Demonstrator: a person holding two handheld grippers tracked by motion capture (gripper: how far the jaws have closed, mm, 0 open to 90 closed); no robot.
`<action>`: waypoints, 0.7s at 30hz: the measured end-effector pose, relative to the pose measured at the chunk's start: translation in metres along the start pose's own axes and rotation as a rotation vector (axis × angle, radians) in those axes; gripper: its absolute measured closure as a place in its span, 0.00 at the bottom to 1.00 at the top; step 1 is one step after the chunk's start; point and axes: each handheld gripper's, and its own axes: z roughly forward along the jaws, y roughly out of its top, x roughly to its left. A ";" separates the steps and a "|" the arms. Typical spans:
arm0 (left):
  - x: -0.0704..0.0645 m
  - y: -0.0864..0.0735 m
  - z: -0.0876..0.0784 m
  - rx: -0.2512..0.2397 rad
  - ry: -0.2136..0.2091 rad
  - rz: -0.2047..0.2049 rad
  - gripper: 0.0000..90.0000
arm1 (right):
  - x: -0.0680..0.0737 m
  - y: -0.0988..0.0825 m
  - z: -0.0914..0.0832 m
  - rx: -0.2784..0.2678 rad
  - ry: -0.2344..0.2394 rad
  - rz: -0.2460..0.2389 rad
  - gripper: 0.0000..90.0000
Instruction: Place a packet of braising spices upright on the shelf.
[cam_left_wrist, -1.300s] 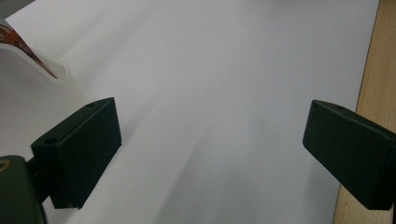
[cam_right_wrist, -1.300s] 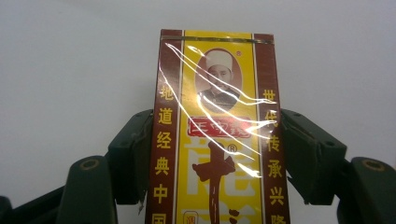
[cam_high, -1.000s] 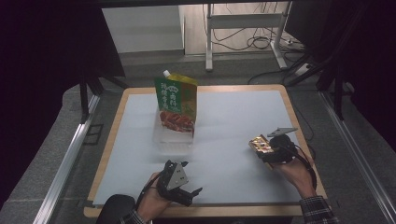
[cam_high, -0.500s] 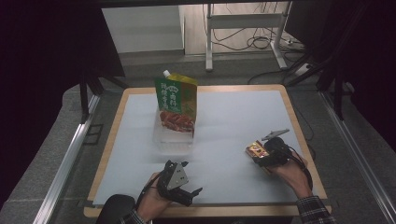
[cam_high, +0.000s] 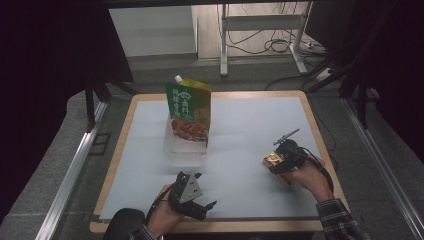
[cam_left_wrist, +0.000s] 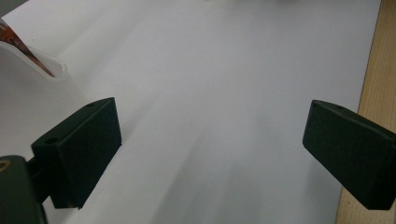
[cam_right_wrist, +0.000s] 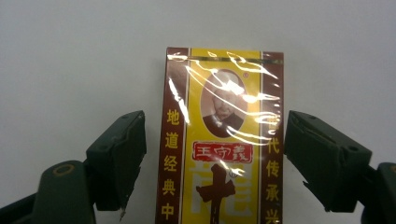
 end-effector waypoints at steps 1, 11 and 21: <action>0.000 0.000 0.000 0.001 -0.001 0.002 0.05 | 0.000 0.005 0.002 0.042 0.012 -0.009 0.23; -0.001 0.000 0.000 0.008 0.001 0.012 0.05 | -0.001 0.023 0.014 0.150 0.021 -0.035 0.20; -0.001 0.000 0.000 0.009 0.003 0.014 0.05 | -0.002 0.025 0.019 0.181 -0.007 -0.027 0.34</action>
